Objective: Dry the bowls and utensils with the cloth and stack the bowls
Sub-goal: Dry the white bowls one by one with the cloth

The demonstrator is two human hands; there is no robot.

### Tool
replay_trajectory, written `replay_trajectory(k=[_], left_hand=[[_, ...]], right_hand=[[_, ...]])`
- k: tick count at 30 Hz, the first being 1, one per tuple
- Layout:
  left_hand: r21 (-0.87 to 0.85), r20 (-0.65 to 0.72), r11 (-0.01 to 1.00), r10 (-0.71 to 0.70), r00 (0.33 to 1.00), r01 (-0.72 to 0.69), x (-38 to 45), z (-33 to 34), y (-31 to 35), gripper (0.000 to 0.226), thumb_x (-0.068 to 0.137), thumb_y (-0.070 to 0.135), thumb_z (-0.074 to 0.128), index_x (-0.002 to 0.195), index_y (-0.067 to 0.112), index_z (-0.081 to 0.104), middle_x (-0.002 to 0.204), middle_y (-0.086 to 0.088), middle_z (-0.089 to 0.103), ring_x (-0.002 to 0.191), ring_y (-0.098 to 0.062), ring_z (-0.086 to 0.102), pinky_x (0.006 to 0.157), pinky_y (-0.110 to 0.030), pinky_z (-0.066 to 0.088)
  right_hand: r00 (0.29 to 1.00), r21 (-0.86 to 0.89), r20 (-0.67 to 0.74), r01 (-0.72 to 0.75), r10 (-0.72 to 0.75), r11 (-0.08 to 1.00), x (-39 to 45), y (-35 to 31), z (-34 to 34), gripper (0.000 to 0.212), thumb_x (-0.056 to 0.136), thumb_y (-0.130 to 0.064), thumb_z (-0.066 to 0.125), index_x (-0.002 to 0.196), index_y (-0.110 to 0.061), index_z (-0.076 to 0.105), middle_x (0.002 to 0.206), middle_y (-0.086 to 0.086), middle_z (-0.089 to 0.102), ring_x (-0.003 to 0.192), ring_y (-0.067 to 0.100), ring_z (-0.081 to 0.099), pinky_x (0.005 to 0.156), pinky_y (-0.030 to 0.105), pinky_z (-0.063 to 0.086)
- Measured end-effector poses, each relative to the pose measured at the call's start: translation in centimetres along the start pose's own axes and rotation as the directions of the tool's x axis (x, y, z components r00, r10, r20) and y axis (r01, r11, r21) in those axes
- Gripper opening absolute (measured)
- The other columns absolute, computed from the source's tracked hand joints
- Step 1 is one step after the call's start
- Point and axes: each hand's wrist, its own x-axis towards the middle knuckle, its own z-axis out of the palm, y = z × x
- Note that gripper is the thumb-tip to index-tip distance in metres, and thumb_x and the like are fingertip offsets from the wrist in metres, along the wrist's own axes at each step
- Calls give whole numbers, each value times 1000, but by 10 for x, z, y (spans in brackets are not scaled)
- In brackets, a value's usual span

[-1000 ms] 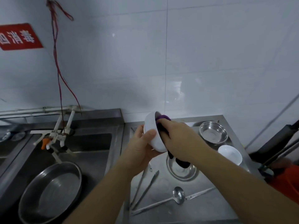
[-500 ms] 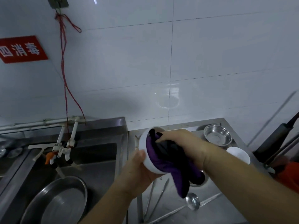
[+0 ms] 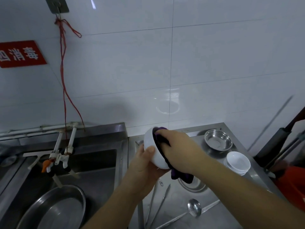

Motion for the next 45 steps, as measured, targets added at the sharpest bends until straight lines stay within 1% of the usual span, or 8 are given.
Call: replay_trajectory(k=[7,17,19,23,25,32,40,45], left_hand=[[199,7,979,-40,999,37,3,-2,0,94,64,47,99,144,27,53,143,-22,57,128,-48,62,92,-57,59],[112,105,993,-46,993,34,-3,5,-17,91,81,40,90,156,20,42,150,-30,51,132,-53,56,100,-60,54],[84,49,996,-21,999,17,0,8,-22,89,79,38,92,153,22,46,149,-28,54,132,-51,58,99,-58,55],[126,-62,992,21,998,-13,8,10,-26,87,68,38,99,142,28,53,139,-17,64,127,-44,65,95,-55,59],[184,-83,983,37,996,-22,10,8,-24,90,63,42,101,139,32,53,133,-11,67,124,-40,67,92,-54,61],[619,-37,782,129,991,-78,9,-5,-13,96,66,29,99,141,51,43,139,19,55,128,-20,59,85,-38,65],[776,33,625,90,995,-82,18,-18,0,107,67,43,98,151,53,33,141,25,48,123,-14,63,85,-31,65],[427,-314,893,1,949,140,25,-21,1,63,89,72,59,140,35,62,135,6,69,119,-14,69,92,-34,61]], right_hand=[[925,290,301,-319,230,903,-5,8,-32,28,97,-25,52,113,-16,74,110,16,76,100,31,74,100,53,58],[871,887,396,-445,292,125,-24,36,-13,23,79,-22,72,66,-4,73,71,16,64,64,25,67,66,33,58],[907,932,284,-337,310,135,-21,37,-5,24,90,-22,69,85,-1,80,86,24,74,77,32,73,74,40,60],[968,594,-103,-125,230,794,-13,38,4,22,102,-22,51,90,-28,69,79,0,72,71,14,64,67,36,52],[984,436,-77,-111,160,893,-9,41,5,20,103,-27,49,96,-34,67,84,-8,74,75,11,69,68,31,56],[902,863,347,-414,256,288,-11,51,-2,36,94,-39,58,102,-14,83,103,16,80,86,31,78,71,41,62],[942,937,266,-302,204,174,-14,52,14,30,80,-33,89,106,-20,81,116,20,78,103,41,77,74,43,64],[944,971,229,-238,238,10,-12,61,23,72,57,-61,95,112,-17,82,100,21,74,73,34,70,66,40,60]])
